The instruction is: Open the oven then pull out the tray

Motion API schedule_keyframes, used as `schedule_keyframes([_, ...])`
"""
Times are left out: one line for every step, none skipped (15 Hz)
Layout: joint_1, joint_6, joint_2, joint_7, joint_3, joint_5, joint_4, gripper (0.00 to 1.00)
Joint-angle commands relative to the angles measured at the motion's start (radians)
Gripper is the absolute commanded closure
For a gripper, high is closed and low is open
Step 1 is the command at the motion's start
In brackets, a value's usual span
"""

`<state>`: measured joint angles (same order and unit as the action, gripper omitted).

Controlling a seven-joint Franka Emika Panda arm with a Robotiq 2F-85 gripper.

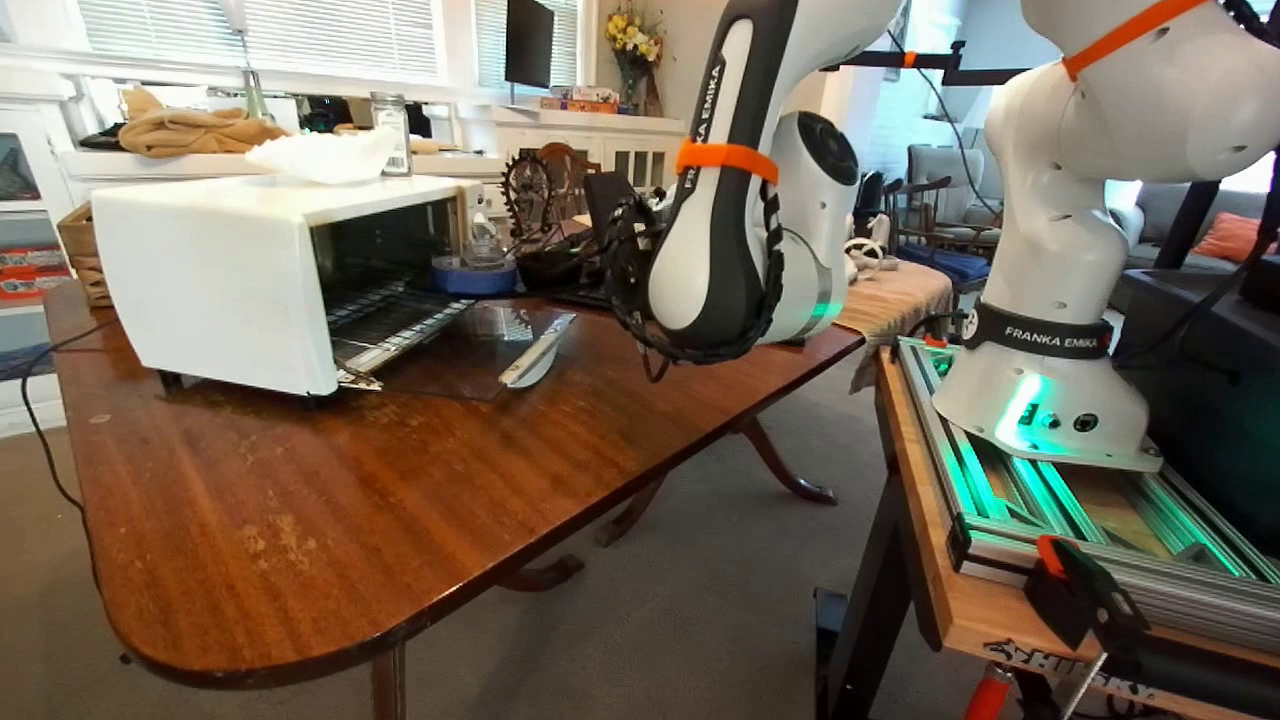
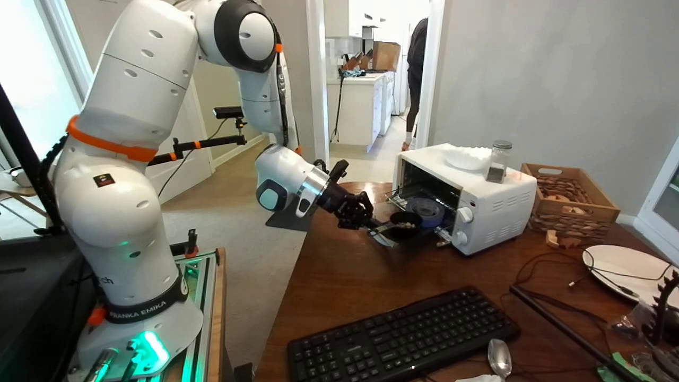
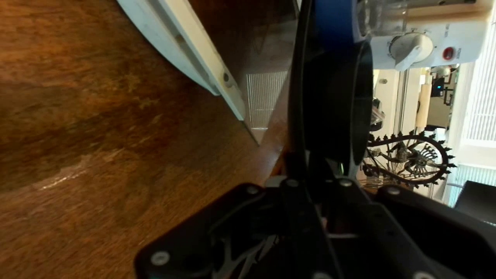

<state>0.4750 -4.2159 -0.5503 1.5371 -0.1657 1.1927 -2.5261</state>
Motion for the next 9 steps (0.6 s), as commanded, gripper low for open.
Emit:
schedule_keyframes([0.109,-0.015,0.004,0.022,0.036,0.077,-0.012,0.97])
schedule_keyframes([0.132,-0.015,-0.003,0.013,0.042,0.106,-0.002,0.97])
schedule_keyframes([0.167,-0.015,-0.004,-0.002,0.054,0.147,0.010,0.97])
schedule_keyframes([0.193,-0.015,-0.010,0.000,0.064,0.172,0.019,0.97])
schedule_keyframes([0.224,-0.014,-0.013,-0.009,0.076,0.204,0.031,0.97])
schedule_keyframes([0.244,-0.014,-0.017,-0.014,0.083,0.225,0.042,0.97])
schedule_keyframes([0.256,-0.014,-0.025,-0.020,0.088,0.241,0.055,0.97])
schedule_keyframes([0.257,-0.014,-0.029,-0.027,0.081,0.248,0.066,0.97])
schedule_keyframes([0.269,-0.014,-0.034,-0.034,0.085,0.257,0.078,0.97])
